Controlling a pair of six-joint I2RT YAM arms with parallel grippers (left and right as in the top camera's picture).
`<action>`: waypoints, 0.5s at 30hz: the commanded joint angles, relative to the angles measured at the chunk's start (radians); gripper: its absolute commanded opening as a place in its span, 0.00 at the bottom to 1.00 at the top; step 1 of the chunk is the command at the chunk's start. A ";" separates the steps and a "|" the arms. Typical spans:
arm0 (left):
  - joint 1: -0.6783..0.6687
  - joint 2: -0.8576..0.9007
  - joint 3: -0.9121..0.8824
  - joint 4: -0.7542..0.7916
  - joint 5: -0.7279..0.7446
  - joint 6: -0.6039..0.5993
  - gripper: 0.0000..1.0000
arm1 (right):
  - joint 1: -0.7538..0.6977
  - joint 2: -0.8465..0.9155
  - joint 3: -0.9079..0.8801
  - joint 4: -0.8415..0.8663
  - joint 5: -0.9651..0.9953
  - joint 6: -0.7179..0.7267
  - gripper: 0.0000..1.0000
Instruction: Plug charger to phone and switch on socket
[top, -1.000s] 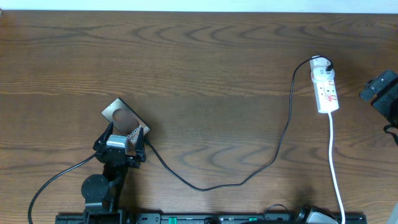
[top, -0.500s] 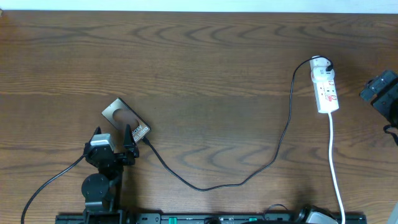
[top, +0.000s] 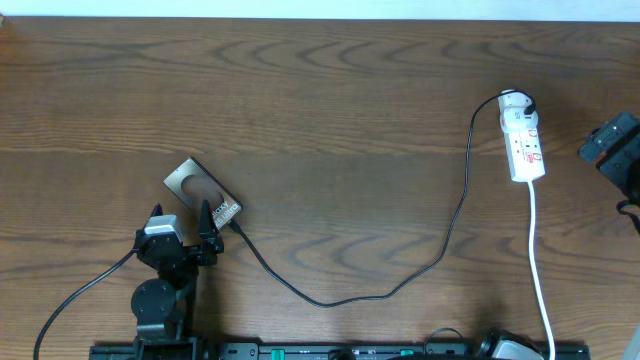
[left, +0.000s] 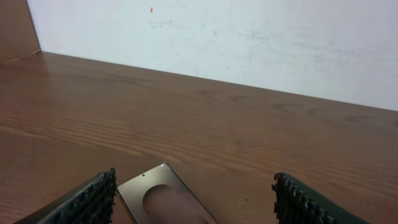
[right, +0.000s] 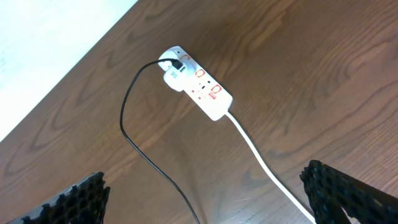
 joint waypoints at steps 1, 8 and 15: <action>0.004 -0.011 -0.019 -0.036 -0.042 -0.009 0.79 | 0.002 -0.006 0.002 -0.001 0.005 0.011 0.99; 0.004 -0.011 -0.019 -0.036 -0.042 -0.009 0.79 | 0.005 -0.005 0.002 -0.001 0.005 0.011 0.99; 0.004 -0.011 -0.019 -0.036 -0.042 -0.009 0.79 | 0.028 -0.002 0.001 -0.001 0.005 0.011 0.99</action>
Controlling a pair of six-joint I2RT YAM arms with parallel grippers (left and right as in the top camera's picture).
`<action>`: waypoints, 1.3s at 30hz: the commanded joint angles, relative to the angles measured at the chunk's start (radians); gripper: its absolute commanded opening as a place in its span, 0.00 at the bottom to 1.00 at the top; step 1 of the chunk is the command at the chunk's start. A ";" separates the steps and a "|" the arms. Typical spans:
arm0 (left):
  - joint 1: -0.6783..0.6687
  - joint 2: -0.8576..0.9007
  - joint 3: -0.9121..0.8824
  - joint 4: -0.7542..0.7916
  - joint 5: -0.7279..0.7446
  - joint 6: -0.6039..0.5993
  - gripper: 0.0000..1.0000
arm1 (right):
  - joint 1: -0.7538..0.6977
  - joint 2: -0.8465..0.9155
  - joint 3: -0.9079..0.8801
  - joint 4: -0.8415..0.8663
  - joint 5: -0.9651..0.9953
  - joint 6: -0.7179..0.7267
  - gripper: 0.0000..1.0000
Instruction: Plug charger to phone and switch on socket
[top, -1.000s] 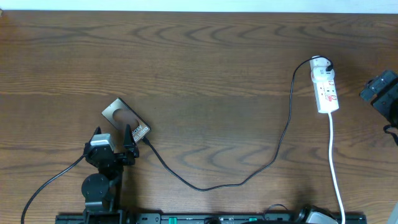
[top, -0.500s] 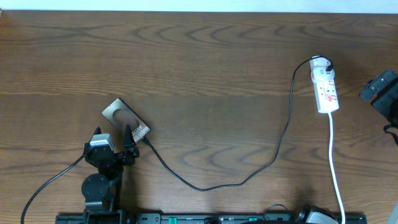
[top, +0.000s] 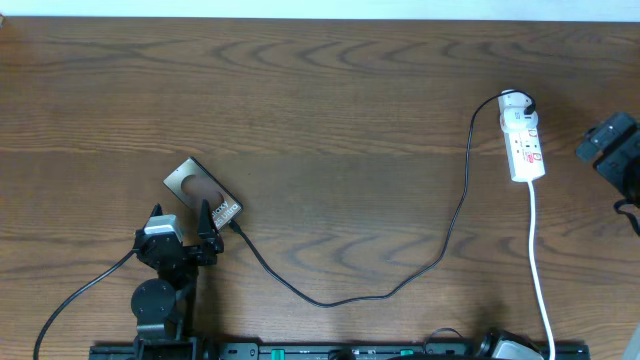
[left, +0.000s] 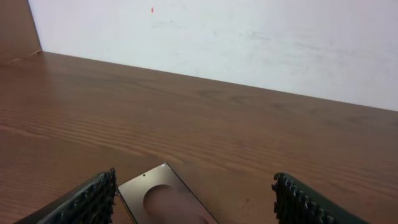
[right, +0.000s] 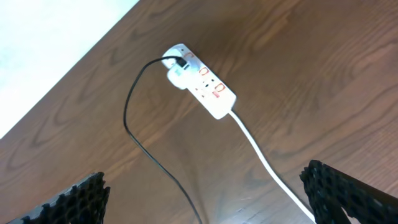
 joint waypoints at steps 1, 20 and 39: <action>0.004 -0.011 -0.019 -0.036 -0.039 -0.009 0.79 | 0.006 -0.002 0.001 -0.001 0.005 0.011 0.99; 0.004 -0.011 -0.019 -0.036 -0.039 -0.009 0.79 | 0.136 -0.395 -0.675 0.726 0.015 0.030 0.99; 0.004 -0.011 -0.019 -0.036 -0.039 -0.009 0.79 | 0.207 -1.194 -1.678 1.246 -0.033 -0.173 0.99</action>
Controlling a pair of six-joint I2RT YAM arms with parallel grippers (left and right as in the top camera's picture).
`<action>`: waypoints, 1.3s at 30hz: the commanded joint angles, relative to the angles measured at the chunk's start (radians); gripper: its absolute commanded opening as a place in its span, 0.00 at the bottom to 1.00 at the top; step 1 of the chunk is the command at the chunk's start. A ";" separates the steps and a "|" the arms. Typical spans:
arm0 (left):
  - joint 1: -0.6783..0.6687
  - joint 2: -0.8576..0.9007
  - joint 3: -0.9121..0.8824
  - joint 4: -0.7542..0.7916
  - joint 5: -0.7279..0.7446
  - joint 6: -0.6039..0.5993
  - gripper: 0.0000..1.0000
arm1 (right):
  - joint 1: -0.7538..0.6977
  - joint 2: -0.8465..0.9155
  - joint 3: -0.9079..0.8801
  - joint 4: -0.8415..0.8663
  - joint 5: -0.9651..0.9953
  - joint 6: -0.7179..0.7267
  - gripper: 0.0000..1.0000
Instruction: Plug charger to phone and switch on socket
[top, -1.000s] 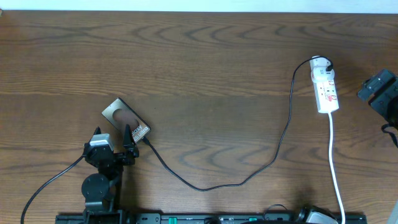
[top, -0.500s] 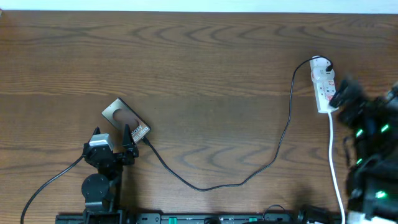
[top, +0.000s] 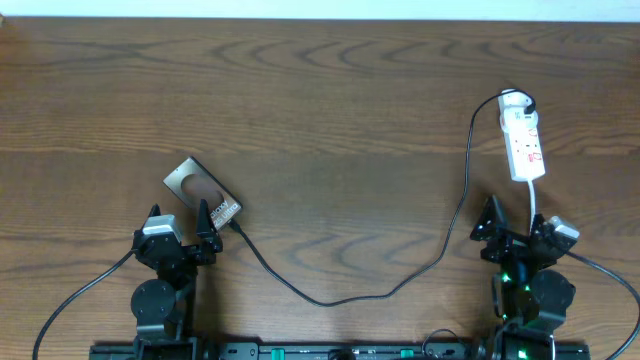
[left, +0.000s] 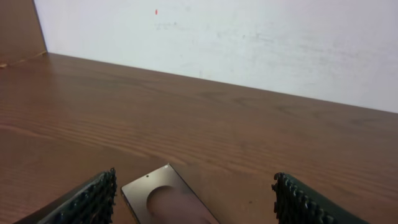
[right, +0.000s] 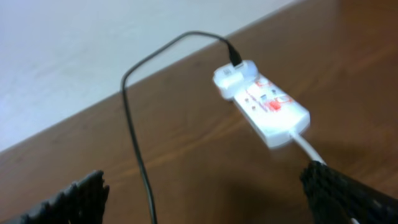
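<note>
A grey phone (top: 200, 190) lies face down at the table's left, its black charger cable (top: 330, 298) plugged into its near end. The cable runs across to a white adapter in the white power strip (top: 523, 142) at the right. In the left wrist view the phone (left: 163, 199) lies just ahead of my open left gripper (top: 180, 232). My right gripper (top: 515, 235) stands open near the front edge, below the strip, whose red switches (right: 273, 106) show in the right wrist view. The strip's white lead (top: 538, 215) passes beside it.
A white wall (left: 217, 43) bounds the table's far edge. Both arm bases sit on a black rail (top: 330, 350) at the front. The brown wooden table (top: 330, 110) stretches between phone and strip.
My right gripper has moved from the far right edge beside the strip down to the front of the table below it. The left gripper, phone and cable lie as before.
At both earlier moments the cable was in the phone and my right arm hovered high at the right edge, looking down on the strip. Now the right gripper sits low near the front edge, open.
</note>
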 joint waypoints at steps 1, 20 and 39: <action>0.004 -0.006 -0.021 -0.035 -0.025 -0.008 0.79 | 0.053 -0.152 -0.002 -0.032 0.006 -0.183 0.99; 0.004 -0.006 -0.021 -0.035 -0.025 -0.008 0.79 | 0.252 -0.144 -0.002 -0.040 0.021 -0.478 0.99; 0.004 -0.006 -0.021 -0.035 -0.025 -0.008 0.79 | 0.252 -0.143 -0.002 -0.036 0.013 -0.478 0.99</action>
